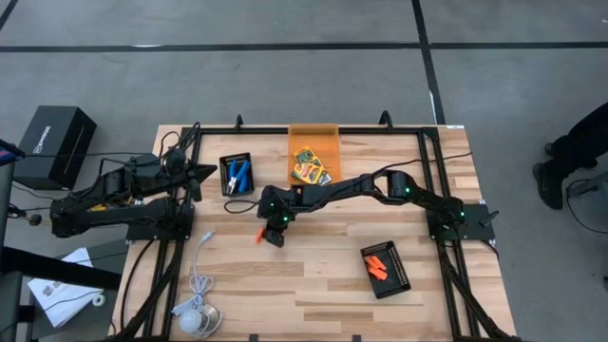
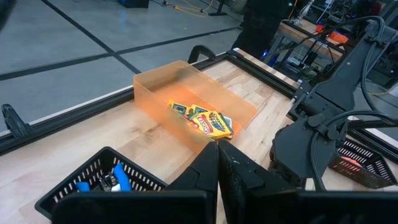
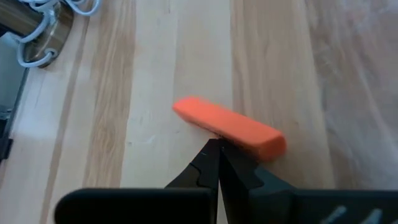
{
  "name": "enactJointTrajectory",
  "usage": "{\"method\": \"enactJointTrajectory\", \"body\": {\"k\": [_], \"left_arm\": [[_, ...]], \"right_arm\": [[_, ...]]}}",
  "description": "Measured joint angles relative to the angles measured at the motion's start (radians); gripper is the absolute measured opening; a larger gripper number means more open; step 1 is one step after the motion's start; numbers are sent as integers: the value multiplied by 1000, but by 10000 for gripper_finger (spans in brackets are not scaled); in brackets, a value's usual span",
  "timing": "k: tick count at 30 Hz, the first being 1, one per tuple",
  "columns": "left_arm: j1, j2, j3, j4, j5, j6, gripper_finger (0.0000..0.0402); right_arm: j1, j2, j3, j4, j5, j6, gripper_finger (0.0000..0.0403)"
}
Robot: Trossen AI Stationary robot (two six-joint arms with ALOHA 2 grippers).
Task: Pick & Place School Supplies
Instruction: Put the orange eraser into the bottom black bin
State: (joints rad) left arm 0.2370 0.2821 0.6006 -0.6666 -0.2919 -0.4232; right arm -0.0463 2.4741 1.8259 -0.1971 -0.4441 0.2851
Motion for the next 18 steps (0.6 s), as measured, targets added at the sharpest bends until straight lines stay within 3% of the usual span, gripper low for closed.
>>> {"method": "enactJointTrajectory", "body": {"k": [18], "left_arm": [[0,0,0,0,-5,0,0]], "right_arm": [[-14,-2,-16,-44,4,-9,0]]}}
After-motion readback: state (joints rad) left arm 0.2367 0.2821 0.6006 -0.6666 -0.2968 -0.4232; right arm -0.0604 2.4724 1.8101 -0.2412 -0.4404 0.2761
